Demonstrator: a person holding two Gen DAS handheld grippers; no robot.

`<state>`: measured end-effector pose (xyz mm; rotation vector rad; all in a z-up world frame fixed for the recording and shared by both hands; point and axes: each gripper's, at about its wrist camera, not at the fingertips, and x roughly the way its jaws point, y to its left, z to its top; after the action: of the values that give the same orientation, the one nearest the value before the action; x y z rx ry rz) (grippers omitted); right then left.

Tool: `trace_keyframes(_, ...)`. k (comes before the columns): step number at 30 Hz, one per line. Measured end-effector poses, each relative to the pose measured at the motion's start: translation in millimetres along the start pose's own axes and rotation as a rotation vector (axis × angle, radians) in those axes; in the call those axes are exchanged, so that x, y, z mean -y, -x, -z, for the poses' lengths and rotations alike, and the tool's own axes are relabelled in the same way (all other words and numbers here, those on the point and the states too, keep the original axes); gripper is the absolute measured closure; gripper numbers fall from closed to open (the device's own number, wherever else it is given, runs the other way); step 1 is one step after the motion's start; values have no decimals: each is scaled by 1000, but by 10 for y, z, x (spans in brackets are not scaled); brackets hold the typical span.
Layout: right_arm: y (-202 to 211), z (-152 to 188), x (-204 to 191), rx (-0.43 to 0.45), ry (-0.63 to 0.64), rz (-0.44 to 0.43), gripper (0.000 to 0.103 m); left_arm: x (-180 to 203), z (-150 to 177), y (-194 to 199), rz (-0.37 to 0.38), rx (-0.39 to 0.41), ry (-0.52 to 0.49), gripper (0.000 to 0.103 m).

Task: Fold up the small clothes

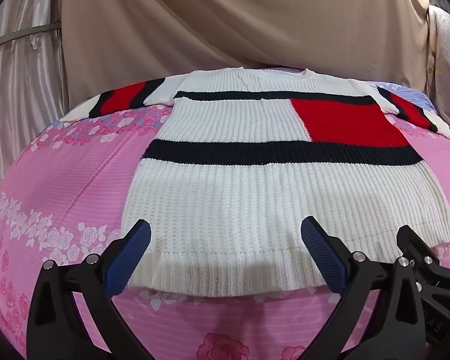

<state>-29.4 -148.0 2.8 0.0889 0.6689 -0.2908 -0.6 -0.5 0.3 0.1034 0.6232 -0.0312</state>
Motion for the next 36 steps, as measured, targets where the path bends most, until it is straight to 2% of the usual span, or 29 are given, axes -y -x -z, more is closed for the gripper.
trace_keyframes(8, 31, -6, -13, -1, 12, -3, 5, 31, -3, -11, 2, -10, 6, 5)
trace_keyframes(13, 44, -44, 113, -1, 15, -3, 5, 6, -32, 12, 0, 0, 5, 5)
trace_keyframes(17, 30, -5, -17, 6, 15, 14, 5, -8, -15, 28, 2, 0, 6, 5)
trace_keyframes(36, 26, -1, -10, 4, 13, 14, 5, -42, -51, 35, -6, -1, 2, 5)
